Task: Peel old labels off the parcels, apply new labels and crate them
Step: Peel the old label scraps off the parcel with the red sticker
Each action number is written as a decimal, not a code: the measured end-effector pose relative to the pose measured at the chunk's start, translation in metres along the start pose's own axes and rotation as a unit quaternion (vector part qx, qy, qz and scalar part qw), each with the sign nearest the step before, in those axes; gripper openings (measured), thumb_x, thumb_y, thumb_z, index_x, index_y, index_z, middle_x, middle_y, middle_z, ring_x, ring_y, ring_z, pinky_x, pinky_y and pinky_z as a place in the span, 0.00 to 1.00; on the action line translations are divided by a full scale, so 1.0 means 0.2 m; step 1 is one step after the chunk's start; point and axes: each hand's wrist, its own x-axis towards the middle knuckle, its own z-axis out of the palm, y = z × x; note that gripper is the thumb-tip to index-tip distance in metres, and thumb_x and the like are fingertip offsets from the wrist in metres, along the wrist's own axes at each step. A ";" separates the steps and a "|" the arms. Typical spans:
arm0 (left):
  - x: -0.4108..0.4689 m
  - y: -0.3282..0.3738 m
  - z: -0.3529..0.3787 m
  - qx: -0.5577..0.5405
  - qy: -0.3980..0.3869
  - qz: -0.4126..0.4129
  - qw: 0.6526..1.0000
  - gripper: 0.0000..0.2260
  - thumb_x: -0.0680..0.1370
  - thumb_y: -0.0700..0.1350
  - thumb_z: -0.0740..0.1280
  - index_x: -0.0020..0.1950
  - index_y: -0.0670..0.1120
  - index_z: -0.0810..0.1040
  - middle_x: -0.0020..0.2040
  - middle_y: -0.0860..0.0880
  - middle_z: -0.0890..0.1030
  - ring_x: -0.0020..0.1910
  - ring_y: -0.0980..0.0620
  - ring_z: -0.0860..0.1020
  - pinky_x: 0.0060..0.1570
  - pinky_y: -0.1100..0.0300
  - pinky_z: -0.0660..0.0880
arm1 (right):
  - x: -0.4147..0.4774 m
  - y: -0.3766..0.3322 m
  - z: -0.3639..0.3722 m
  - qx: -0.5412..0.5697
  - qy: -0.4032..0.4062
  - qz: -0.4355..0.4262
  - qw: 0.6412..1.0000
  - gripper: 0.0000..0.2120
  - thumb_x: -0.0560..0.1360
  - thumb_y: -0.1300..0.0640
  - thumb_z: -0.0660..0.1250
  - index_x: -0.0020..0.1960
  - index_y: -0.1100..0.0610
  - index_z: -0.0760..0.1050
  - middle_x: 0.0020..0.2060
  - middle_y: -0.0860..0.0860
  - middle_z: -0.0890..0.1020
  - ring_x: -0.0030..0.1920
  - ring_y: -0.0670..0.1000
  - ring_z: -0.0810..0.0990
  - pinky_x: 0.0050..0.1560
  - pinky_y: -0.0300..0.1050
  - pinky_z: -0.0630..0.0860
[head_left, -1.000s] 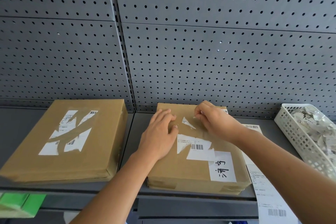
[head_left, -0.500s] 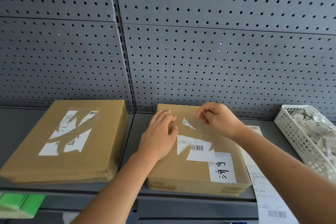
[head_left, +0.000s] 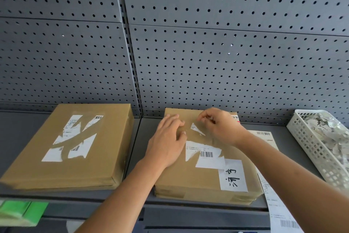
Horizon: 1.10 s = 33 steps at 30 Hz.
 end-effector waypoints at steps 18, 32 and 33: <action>0.00 -0.01 0.01 -0.002 0.011 0.002 1.000 0.15 0.83 0.53 0.59 0.70 0.55 0.71 0.77 0.65 0.60 0.78 0.64 0.48 0.68 0.52 0.68 | 0.04 -0.02 0.10 -0.120 -0.007 0.018 0.993 0.12 0.80 0.59 0.56 0.47 0.48 0.77 0.37 0.42 0.78 0.34 0.43 0.74 0.38 0.44 0.71; 0.01 -0.01 0.01 -0.002 0.011 0.002 1.000 0.15 0.83 0.53 0.59 0.71 0.55 0.71 0.78 0.64 0.60 0.78 0.64 0.48 0.68 0.51 0.69 | 0.04 -0.01 0.11 -0.104 0.014 0.020 0.994 0.12 0.82 0.56 0.56 0.50 0.47 0.77 0.45 0.43 0.81 0.44 0.49 0.78 0.46 0.48 0.76; 0.01 -0.01 0.01 -0.002 0.012 0.002 1.000 0.15 0.83 0.52 0.59 0.71 0.55 0.71 0.78 0.64 0.60 0.78 0.64 0.48 0.68 0.51 0.69 | 0.04 -0.01 0.12 -0.114 0.015 0.017 0.993 0.12 0.82 0.56 0.56 0.51 0.47 0.77 0.46 0.43 0.80 0.44 0.49 0.78 0.47 0.48 0.76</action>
